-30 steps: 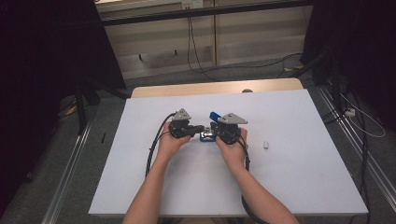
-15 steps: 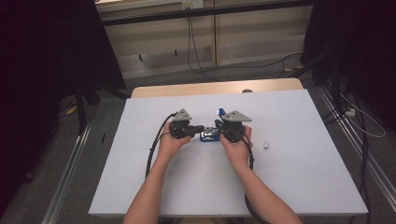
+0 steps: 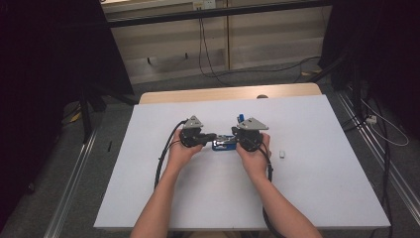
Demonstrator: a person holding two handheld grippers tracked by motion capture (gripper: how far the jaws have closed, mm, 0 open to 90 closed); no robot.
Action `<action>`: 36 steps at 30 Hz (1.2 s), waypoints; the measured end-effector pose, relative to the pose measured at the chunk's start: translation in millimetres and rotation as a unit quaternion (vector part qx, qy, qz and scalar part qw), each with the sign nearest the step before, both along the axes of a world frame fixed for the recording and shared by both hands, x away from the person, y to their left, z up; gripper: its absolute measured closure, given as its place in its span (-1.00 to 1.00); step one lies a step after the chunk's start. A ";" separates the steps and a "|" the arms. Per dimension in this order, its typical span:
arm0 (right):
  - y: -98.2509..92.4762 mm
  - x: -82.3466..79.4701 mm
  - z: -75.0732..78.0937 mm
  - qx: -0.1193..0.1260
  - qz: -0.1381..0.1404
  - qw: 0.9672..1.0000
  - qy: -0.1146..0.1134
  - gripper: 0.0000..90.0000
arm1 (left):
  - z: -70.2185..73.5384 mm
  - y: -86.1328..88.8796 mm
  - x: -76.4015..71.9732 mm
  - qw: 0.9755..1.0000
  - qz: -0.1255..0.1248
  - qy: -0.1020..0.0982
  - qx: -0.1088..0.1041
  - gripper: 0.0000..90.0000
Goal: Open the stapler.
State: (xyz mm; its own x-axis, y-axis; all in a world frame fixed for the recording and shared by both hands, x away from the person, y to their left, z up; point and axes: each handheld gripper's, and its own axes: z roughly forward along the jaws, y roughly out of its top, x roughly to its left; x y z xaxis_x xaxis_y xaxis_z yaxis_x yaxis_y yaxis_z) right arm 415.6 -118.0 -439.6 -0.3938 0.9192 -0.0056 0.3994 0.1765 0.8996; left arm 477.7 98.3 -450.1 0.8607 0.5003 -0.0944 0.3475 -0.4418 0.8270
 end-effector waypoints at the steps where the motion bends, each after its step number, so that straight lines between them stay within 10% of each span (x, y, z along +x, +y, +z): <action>1: -0.4 0.0 0.3 0.003 -0.001 1.000 0.002 1.00 | 0.1 0.0 0.0 1.000 0.000 0.000 0.000 1.00; 36: -20.5 -3.8 0.5 -0.017 -0.016 1.000 0.004 1.00 | -0.2 0.4 0.3 1.000 -0.001 0.002 -0.002 1.00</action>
